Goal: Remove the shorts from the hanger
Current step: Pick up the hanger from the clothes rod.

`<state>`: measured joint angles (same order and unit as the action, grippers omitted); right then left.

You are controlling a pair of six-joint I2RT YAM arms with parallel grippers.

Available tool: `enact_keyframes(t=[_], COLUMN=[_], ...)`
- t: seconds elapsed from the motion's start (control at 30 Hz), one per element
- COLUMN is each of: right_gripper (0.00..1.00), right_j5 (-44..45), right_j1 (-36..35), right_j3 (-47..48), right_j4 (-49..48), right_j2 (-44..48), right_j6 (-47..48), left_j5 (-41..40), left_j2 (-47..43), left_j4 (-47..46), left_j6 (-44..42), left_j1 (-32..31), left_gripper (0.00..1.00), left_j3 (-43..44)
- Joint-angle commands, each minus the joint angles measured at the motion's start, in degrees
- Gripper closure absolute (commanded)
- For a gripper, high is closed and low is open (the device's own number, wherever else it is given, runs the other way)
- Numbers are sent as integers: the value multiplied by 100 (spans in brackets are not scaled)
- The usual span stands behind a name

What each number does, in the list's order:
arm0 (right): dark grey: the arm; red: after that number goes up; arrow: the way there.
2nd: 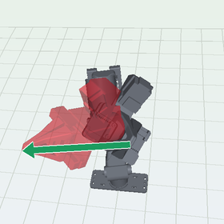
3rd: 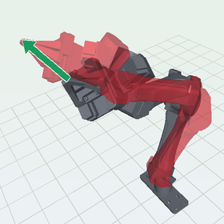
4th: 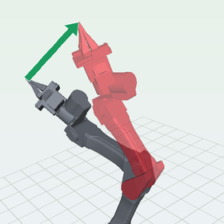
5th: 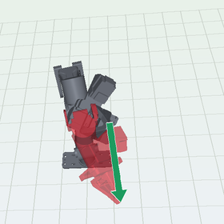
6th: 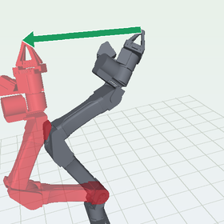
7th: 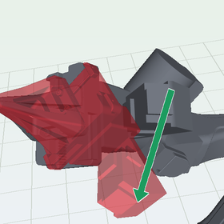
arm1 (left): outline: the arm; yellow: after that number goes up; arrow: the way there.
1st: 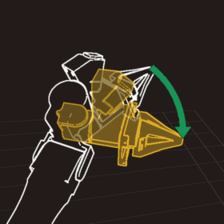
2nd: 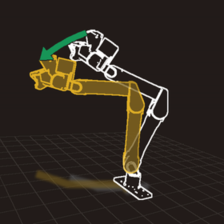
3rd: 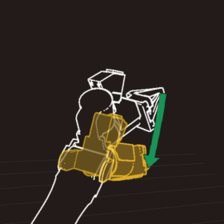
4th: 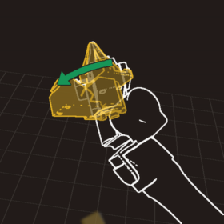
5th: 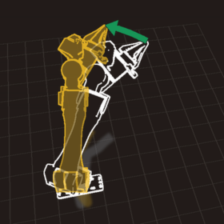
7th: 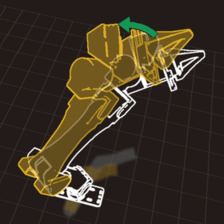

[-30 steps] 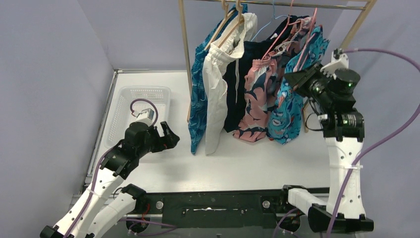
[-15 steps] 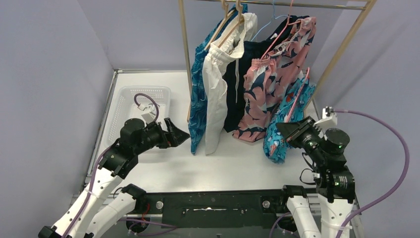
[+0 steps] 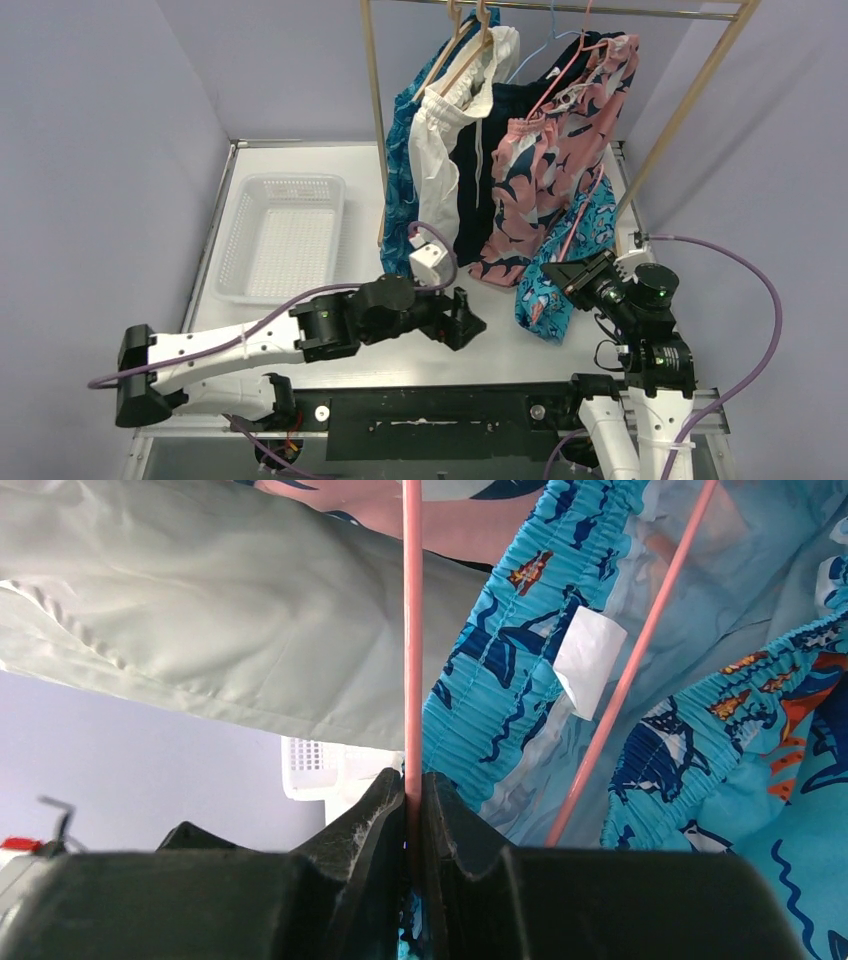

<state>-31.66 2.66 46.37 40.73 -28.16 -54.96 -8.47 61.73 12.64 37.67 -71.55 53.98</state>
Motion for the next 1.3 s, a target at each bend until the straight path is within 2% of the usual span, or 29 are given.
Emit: enact_keyframes(t=[0.0,0.2,0.37,0.63,0.7,0.8,0.83,0.9,0.97,1.03,1.07,1.13,1.2,1.27], right_gripper=[100,100,100,100,100,100,100,100,97,89,79,46,28,20], right_j5=[-168,-272,-305,-255,-244,-229,-222,-211,-242,-283,-298,-373,-340,-196], right_j1=[24,20,23,20,22,25,20,22,21,20,24,19,22,20], right_j3=[-43,-206,-390,-284,-258,-215,-197,-146,-78,21,82,207,462,742], right_j4=[-555,-686,-905,-743,-705,-683,-678,-654,-618,-561,-519,-516,-423,-278], right_j2=[126,92,109,82,79,82,81,75,46,-5,-31,-84,-146,-171], right_j6=[-99,-168,-362,-230,-209,-193,-183,-158,-116,-42,-3,36,153,460], left_j5=[-1272,-1097,-681,-18,84,-100,-266,-644,-750,-387,-256,8,68,88], left_j2=[828,1577,2183,2984,3087,3240,3288,3330,3282,3098,2974,2672,2347,1994], left_j4=[-951,-1770,-1804,-1577,-1590,-1273,-1101,-768,-580,-691,-809,-1153,-1354,-1306], left_j6=[-553,-1155,-1459,-1554,-1553,-1517,-1477,-1401,-1312,-1236,-1172,-1051,-1011,-984], left_j1=[-386,-430,-416,-413,-419,-416,-413,-392,-311,-141,-76,42,124,232], left_gripper=[15,13,13,13,16,28,35,51,75,92,100,100,100,100], left_j3=[878,1315,1739,2415,2465,2607,2650,2654,2537,2209,2002,1574,1220,969])
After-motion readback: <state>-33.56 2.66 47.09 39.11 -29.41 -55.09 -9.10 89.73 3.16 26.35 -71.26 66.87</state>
